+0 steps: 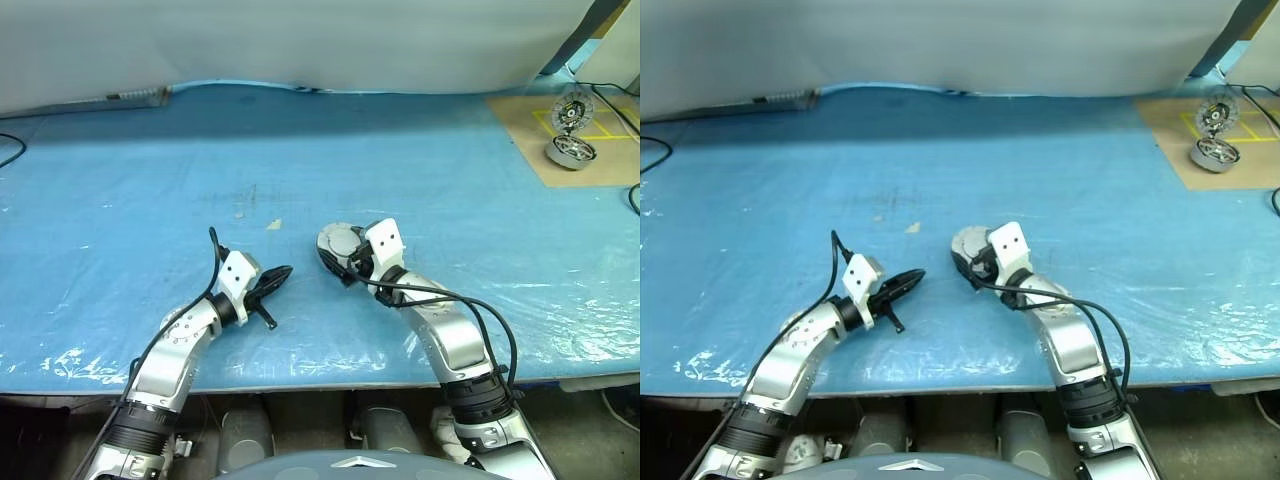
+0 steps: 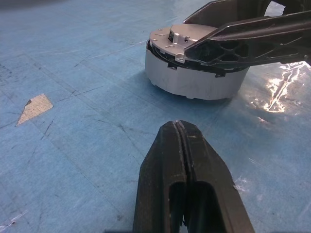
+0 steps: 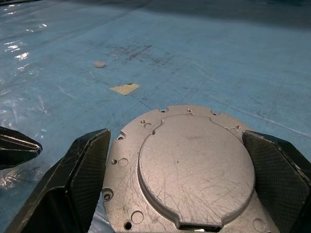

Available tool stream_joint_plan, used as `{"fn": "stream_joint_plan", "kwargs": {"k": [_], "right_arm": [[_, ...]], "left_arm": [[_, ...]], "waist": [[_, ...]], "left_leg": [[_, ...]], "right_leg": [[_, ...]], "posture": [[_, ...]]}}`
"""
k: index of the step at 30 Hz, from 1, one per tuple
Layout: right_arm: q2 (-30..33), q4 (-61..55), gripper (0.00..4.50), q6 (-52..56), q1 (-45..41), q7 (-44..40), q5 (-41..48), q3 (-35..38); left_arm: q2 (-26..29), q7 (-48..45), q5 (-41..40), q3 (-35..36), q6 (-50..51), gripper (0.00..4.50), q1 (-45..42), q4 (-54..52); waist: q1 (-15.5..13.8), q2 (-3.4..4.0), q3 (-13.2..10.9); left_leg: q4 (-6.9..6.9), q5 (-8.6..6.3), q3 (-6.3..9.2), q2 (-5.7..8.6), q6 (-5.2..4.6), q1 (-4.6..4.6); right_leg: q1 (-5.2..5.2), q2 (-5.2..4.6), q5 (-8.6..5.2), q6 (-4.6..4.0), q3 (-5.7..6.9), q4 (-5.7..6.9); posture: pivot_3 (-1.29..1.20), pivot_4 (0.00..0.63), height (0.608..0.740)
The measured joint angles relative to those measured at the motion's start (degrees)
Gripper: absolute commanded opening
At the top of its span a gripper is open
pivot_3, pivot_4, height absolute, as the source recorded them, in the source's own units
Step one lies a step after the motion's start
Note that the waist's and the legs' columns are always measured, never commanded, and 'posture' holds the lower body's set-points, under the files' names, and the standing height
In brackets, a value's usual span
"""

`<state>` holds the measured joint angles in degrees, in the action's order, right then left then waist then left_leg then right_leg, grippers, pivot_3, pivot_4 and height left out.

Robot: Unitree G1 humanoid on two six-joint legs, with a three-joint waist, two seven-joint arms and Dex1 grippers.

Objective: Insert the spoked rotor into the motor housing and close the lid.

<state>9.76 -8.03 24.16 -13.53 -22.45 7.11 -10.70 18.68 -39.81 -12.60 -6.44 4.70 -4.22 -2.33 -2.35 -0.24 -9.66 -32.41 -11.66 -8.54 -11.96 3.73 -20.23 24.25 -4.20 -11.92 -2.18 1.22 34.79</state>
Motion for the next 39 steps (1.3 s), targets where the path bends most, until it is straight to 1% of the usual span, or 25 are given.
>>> {"fn": "stream_joint_plan", "kwargs": {"k": [27,33,34,39], "right_arm": [[-0.54,0.33,4.12,-1.1,-0.07,-0.13,-0.37,-0.03],[-0.58,0.33,4.12,-1.09,-0.07,0.14,-0.35,0.0],[-0.63,0.33,4.31,-1.06,-0.07,0.12,-0.31,0.08],[-0.8,0.33,4.31,-0.92,-0.05,0.09,-0.1,0.64]], "left_arm": [[-0.15,0.13,0.07,0.0,0.19,0.0,-0.04,-0.02],[-1.09,1.84,0.06,0.47,0.18,0.0,-0.53,-0.01],[-1.27,2.24,0.06,0.71,0.18,0.0,-0.81,-0.01],[-1.94,4.37,0.05,2.6,0.03,0.0,-2.54,-0.01]], "waist": [[-0.01,0.0,0.0],[-0.01,0.0,0.0],[-0.02,0.0,0.0],[-0.01,0.0,0.0]], "left_leg": [[0.1,-0.01,0.0,0.02,-0.01,0.0],[0.1,-0.01,0.0,0.02,-0.01,-0.01],[0.1,-0.01,0.0,0.02,-0.01,-0.01],[0.11,0.0,0.0,0.03,0.0,-0.02]], "right_leg": [[0.02,0.0,-0.01,0.01,0.0,-0.08],[0.03,0.0,-0.01,0.01,0.0,-0.09],[0.03,0.0,-0.01,0.01,0.0,-0.09],[0.03,0.0,-0.01,0.01,0.0,-0.11]], "posture": [[0.0,0.15,0.74],[0.0,0.15,0.74],[0.0,0.15,0.74],[0.0,0.15,0.74]]}}
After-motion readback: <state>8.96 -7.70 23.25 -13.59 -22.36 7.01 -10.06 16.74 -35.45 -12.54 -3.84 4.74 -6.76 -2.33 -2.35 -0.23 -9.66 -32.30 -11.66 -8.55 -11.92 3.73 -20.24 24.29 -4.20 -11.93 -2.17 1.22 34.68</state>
